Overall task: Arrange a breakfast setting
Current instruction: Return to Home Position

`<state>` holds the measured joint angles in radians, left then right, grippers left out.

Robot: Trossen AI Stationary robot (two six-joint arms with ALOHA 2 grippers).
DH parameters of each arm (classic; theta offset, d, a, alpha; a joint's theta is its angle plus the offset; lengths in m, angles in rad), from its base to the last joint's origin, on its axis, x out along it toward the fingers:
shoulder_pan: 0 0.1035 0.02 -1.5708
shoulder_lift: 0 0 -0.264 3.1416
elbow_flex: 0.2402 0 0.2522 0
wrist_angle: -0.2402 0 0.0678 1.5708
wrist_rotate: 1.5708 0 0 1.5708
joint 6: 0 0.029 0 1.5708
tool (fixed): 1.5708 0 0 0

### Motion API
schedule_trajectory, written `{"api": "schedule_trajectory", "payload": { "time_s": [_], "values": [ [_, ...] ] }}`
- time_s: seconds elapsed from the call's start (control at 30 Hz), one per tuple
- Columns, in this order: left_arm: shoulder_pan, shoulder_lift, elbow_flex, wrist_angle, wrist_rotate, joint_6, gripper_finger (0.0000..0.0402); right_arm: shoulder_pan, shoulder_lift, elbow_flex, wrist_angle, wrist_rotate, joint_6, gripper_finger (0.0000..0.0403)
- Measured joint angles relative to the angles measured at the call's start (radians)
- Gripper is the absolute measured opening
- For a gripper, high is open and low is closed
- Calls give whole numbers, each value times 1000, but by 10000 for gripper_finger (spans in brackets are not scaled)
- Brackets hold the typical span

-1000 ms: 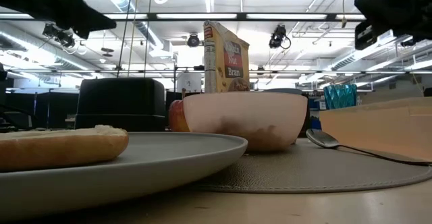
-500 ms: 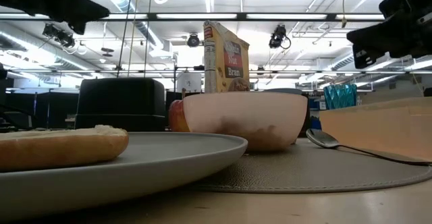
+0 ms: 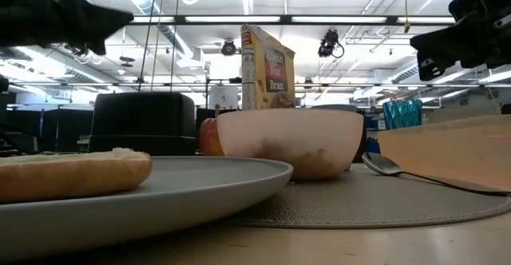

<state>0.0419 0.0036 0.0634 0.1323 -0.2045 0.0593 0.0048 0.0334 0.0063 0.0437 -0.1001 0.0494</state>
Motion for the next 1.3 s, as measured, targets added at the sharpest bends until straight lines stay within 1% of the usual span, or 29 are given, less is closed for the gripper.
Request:
{"api": "schedule_trajectory", "payload": {
  "time_s": [0.03, 0.07, 0.1, 0.17, 0.23, 0.33, 0.37, 0.43, 0.6, 1.3],
  "values": [
    [0, 1, -35, 92, 35, 17, 25, 0, 0, 0, -1, 0, 0, 14],
    [0, 0, -56, 137, 59, 29, 25, 0, -1, 0, 1, 0, 0, 14],
    [-1, 3, -53, 116, 78, 29, 25, 0, -1, 0, 1, 1, 0, 14],
    [-1, 9, -53, 66, 81, 28, 25, 0, -1, 0, 1, 1, 0, 14],
    [-1, 9, -53, 10, 80, -16, 25, 0, 1, 0, 5, 1, 0, 14],
    [0, 7, -51, -84, 40, -85, 25, 0, 1, 0, 7, 1, 0, 14],
    [1, 3, -49, -90, 39, -120, 25, 0, 1, 0, 7, 1, 0, 14],
    [0, 22, -47, -92, 46, -151, 25, 0, 1, 0, 7, 2, 0, 14],
    [0, 36, -49, -80, 48, -153, 25, 0, 0, 0, 9, 2, 0, 14],
    [0, 35, -51, -71, 48, -153, 25, 0, -1, 0, 15, 2, 0, 14]
  ]
}}
